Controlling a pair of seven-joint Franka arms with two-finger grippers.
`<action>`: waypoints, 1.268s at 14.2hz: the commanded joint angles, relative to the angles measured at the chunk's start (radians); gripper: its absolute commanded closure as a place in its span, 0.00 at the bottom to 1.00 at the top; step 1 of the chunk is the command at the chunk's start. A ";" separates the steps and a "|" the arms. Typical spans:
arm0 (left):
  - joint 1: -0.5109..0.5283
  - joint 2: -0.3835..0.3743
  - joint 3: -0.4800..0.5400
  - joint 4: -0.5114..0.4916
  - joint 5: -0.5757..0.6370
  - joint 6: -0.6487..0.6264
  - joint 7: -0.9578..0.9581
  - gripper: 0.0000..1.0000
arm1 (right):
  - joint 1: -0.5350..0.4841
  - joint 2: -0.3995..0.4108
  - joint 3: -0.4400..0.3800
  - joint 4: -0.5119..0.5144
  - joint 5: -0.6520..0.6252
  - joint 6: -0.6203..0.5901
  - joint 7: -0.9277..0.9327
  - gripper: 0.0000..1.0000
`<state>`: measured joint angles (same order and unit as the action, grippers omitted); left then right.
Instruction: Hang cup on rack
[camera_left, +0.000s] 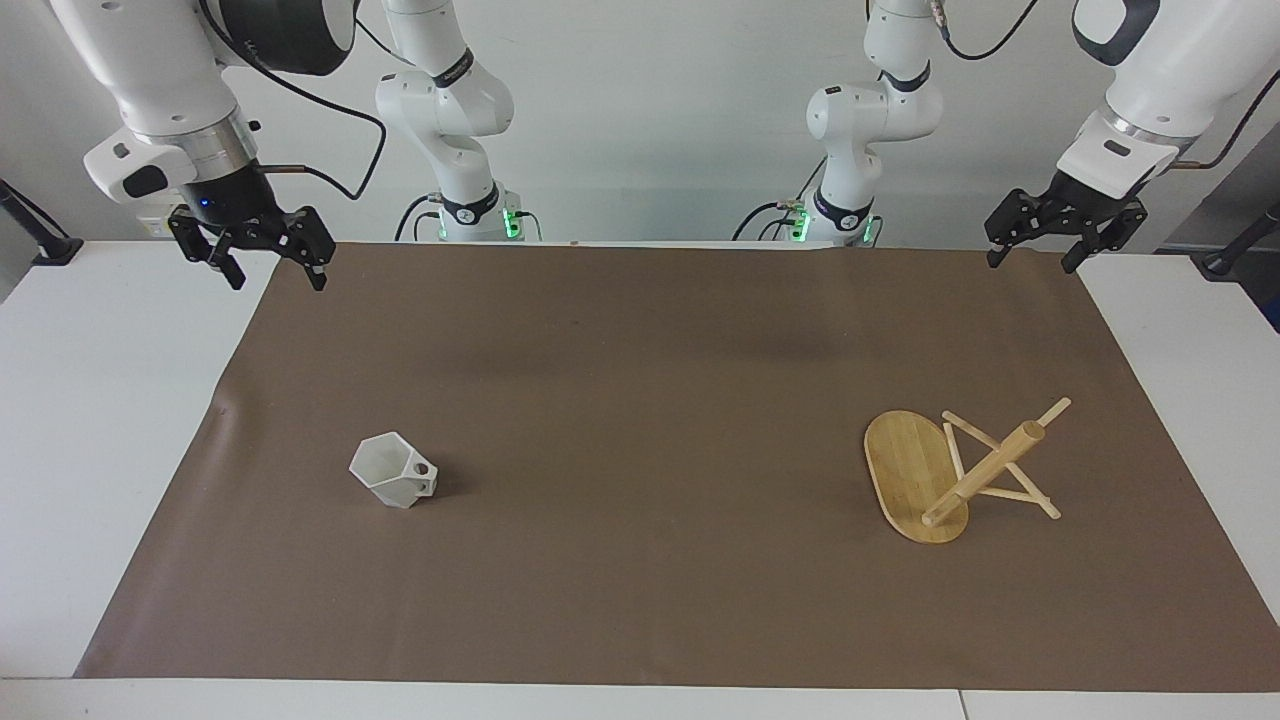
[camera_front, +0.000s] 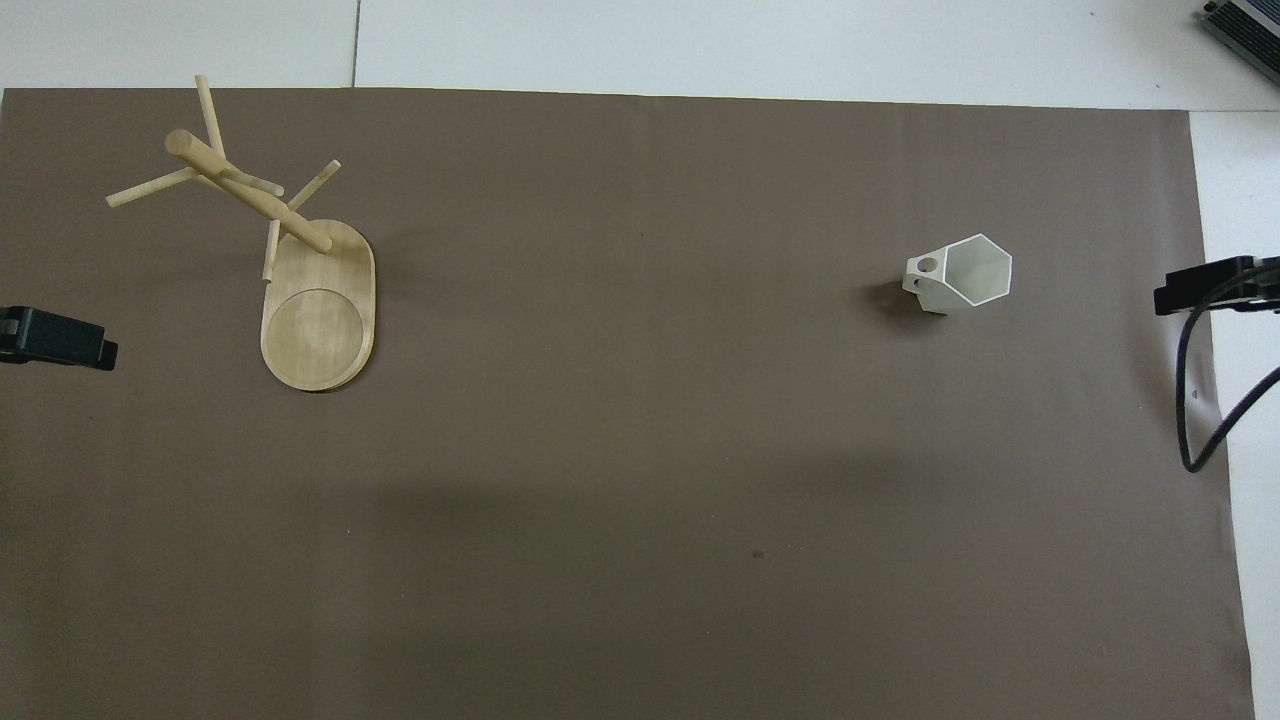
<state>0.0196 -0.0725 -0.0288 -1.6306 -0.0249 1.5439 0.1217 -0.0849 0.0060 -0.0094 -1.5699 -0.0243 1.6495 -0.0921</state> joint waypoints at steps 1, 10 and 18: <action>0.008 -0.026 -0.005 -0.031 -0.010 0.021 0.019 0.00 | -0.003 -0.021 0.003 -0.018 0.001 -0.011 -0.017 0.00; 0.006 -0.027 -0.005 -0.043 -0.010 0.025 0.018 0.00 | -0.003 -0.023 0.002 -0.018 0.001 -0.011 -0.017 0.00; 0.005 -0.043 -0.005 -0.074 -0.010 0.033 0.019 0.00 | -0.003 -0.023 0.002 -0.019 0.001 -0.011 -0.017 0.00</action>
<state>0.0196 -0.0789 -0.0320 -1.6589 -0.0249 1.5476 0.1247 -0.0848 0.0051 -0.0094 -1.5699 -0.0243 1.6487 -0.0921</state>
